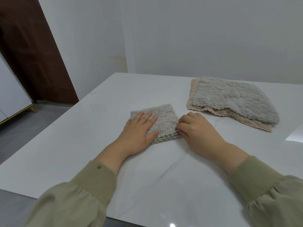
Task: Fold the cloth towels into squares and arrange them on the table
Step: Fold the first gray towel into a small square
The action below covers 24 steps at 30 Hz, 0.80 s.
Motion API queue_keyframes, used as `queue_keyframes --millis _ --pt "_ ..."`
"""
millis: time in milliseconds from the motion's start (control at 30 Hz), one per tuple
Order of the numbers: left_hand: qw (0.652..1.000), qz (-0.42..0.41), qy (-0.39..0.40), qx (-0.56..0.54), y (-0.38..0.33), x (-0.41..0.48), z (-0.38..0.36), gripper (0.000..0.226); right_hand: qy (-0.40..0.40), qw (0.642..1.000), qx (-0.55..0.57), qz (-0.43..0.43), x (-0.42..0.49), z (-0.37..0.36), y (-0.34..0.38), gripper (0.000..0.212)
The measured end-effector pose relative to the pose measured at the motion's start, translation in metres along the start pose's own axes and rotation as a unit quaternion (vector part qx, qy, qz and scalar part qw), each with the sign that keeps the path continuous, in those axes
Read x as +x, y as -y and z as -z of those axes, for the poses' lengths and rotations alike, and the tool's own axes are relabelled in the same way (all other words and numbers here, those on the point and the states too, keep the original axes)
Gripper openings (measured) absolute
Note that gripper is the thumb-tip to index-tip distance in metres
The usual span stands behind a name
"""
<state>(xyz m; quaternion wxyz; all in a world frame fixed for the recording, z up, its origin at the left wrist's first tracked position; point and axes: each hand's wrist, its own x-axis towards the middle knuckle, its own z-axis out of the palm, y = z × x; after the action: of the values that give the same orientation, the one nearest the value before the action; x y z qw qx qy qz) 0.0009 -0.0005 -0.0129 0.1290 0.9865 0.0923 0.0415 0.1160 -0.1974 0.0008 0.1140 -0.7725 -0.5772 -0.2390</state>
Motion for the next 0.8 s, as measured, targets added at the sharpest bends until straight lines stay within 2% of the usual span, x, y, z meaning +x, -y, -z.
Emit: queue_keyframes --millis 133,300,400,467,500,600,667,733,800 --pt "1.0 0.0 0.001 -0.006 0.0 0.0 0.0 0.058 0.002 0.998 -0.058 0.014 0.002 -0.003 0.001 0.011" --pt "1.0 -0.001 0.004 -0.008 0.001 -0.001 0.001 0.057 -0.077 0.992 -0.091 0.028 0.001 0.0 0.001 0.017" --pt "1.0 -0.003 0.011 0.001 0.002 -0.002 0.001 0.057 -0.011 0.992 -0.119 0.041 -0.002 0.001 0.001 0.022" --pt "1.0 -0.004 0.016 0.004 0.002 -0.003 0.001 0.058 0.017 0.994 -0.096 0.04 -0.004 -0.001 -0.002 0.018" --pt "1.0 -0.005 0.016 0.005 0.002 -0.003 0.0 0.058 0.002 0.997 -0.069 0.029 -0.003 0.0 -0.003 0.013" --pt "1.0 -0.007 0.016 0.0 0.002 -0.003 0.001 0.059 -0.102 0.994 0.02 -0.029 0.01 0.005 0.003 0.025" --pt "1.0 -0.005 0.017 -0.002 0.001 -0.003 0.0 0.061 -0.132 0.987 0.035 -0.079 0.031 0.001 0.013 0.035" --pt "1.0 -0.001 0.01 -0.011 -0.001 -0.004 0.0 0.064 -0.074 0.984 0.082 -0.14 0.056 -0.011 0.022 0.043" --pt "1.0 -0.002 0.005 -0.028 -0.001 -0.005 0.003 0.068 0.052 0.976 0.12 -0.177 0.075 -0.027 0.023 0.043"
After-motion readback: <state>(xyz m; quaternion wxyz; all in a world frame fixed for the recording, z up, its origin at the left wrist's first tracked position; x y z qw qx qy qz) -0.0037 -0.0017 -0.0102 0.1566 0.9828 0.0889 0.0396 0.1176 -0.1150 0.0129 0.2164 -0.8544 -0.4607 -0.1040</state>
